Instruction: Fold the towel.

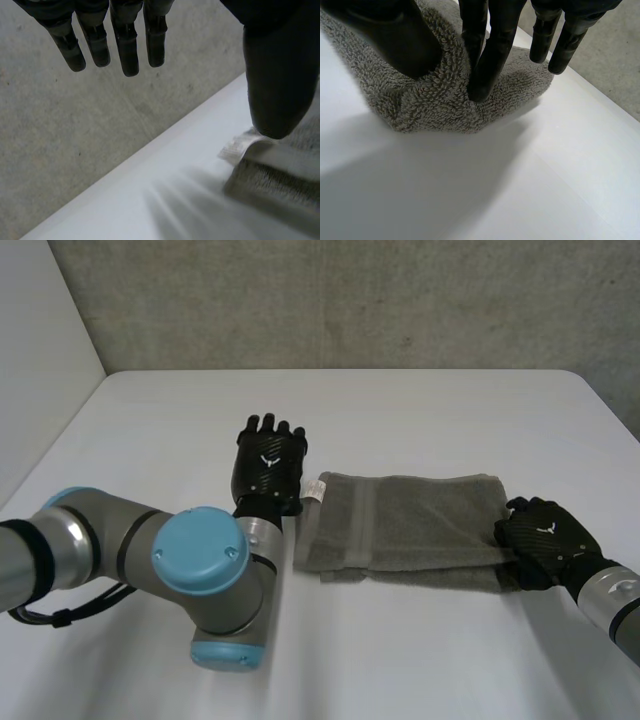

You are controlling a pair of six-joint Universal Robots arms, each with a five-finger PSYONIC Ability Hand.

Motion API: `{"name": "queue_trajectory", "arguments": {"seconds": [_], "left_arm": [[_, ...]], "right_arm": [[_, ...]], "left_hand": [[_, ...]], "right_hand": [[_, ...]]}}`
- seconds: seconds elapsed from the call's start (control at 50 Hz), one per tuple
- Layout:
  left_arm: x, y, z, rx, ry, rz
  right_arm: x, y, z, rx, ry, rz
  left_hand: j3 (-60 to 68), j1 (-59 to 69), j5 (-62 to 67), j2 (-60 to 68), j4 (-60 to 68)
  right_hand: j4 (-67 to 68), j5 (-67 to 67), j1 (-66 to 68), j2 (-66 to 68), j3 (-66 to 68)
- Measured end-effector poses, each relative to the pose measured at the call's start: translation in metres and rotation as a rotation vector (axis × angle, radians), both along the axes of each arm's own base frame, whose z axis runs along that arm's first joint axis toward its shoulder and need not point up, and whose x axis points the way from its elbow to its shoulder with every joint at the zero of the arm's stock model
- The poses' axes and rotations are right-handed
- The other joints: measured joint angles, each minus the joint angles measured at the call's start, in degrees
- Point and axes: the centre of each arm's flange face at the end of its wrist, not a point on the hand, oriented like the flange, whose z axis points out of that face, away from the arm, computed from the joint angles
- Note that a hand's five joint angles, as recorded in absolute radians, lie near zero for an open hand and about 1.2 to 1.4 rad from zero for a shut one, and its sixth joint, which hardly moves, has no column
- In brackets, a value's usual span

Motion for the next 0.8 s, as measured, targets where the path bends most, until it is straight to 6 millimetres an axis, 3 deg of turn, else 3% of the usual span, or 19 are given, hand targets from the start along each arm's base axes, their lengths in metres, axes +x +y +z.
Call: {"name": "queue_trajectory", "arguments": {"seconds": [0.24,0.42,0.58,0.8], "left_arm": [[0.001,0.045,0.010,0.019,-0.008,-0.077],[0.005,0.050,0.011,0.024,-0.011,-0.080],[0.006,0.047,0.013,0.021,-0.008,-0.071],[0.004,0.055,0.018,0.033,0.014,-0.093]], "right_arm": [[-0.005,-0.001,0.004,-0.011,-0.004,-0.016],[-0.013,-0.003,0.008,-0.023,-0.009,-0.037],[-0.033,-0.012,0.011,-0.027,-0.008,-0.109],[-0.049,-0.014,0.012,0.044,-0.023,-0.169]], "left_hand": [[0.0,0.0,-0.3,0.0,0.0],[0.0,0.0,-0.4,0.0,0.0],[0.0,0.0,-0.6,0.0,0.0],[0.0,0.0,-0.3,0.0,0.0]], "right_hand": [[0.0,1.7,1.2,1.6,0.0],[0.0,1.7,1.4,1.6,0.0],[0.0,1.7,1.4,1.6,0.0],[0.0,-50.1,-45.0,-44.7,0.0]]}}
